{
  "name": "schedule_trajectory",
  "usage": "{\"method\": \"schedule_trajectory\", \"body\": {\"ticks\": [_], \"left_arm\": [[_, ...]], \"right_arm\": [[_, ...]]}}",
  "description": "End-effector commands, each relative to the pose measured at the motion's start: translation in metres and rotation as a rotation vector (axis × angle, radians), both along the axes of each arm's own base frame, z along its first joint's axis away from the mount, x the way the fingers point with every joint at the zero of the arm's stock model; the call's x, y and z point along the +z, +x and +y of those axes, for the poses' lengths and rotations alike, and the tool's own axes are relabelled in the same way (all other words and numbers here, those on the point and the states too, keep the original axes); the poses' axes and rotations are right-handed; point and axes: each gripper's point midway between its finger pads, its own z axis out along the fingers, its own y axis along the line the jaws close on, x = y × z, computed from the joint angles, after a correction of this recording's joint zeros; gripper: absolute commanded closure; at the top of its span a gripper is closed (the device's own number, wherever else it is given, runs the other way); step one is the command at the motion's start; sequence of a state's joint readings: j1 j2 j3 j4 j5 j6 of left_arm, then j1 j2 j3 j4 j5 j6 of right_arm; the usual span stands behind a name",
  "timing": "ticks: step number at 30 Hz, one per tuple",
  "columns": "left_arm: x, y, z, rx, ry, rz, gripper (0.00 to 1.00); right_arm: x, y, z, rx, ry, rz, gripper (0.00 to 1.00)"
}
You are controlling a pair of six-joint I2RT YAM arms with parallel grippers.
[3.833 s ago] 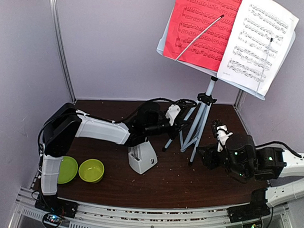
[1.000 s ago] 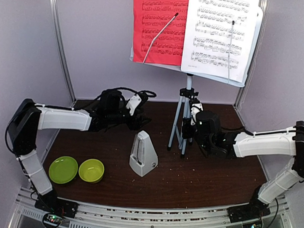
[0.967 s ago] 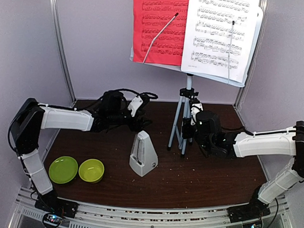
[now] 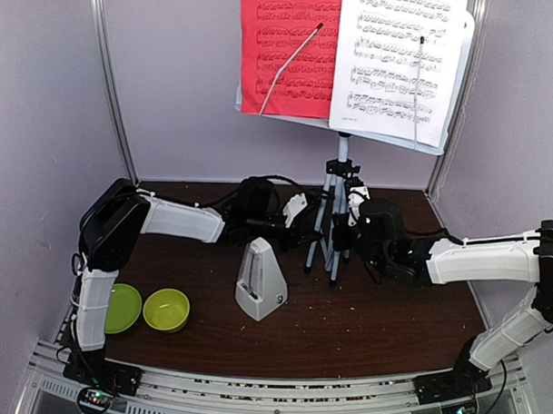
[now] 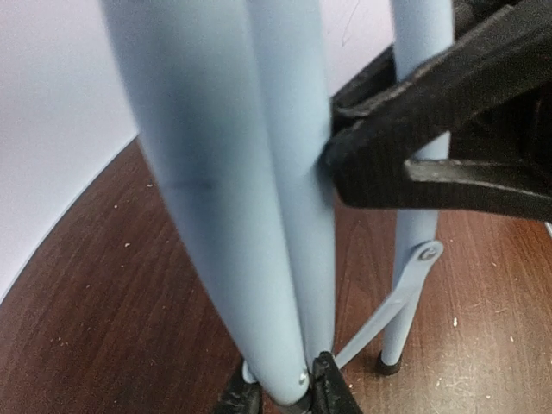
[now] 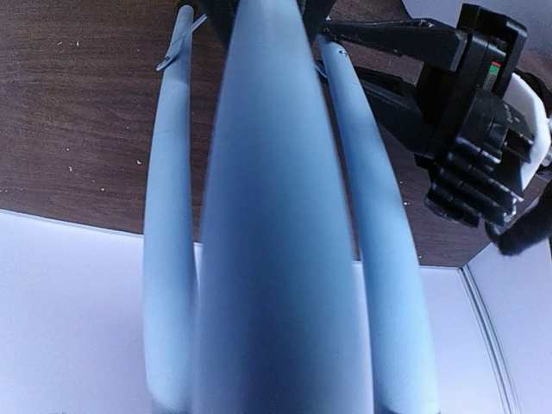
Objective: Set up the instrument practice props
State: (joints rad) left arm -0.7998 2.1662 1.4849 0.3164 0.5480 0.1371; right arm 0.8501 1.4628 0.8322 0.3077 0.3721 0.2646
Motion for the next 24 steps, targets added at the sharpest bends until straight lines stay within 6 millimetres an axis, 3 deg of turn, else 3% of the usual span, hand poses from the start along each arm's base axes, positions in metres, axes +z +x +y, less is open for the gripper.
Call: {"method": "schedule_trajectory", "body": {"ticks": [1,4,10,15,24], "left_arm": [[0.022,0.018,0.003,0.067,-0.031,-0.062,0.88],[0.027,0.032,0.018,0.15,-0.026,-0.087,1.0],[0.032,0.057,0.051,0.277,-0.023,-0.068,1.0],[0.039,0.07,0.073,0.33,0.056,-0.102,1.0],[0.03,0.104,0.155,0.552,0.218,-0.123,1.0]], "right_arm": [[0.041,-0.005,0.02,0.089,0.146,-0.032,1.0],[0.047,-0.008,0.017,0.094,0.123,-0.042,1.0],[0.06,-0.008,0.009,0.086,0.053,-0.061,1.0],[0.059,-0.004,0.001,0.065,-0.001,-0.038,1.0],[0.05,0.006,-0.005,0.104,-0.039,-0.007,1.0]]}}
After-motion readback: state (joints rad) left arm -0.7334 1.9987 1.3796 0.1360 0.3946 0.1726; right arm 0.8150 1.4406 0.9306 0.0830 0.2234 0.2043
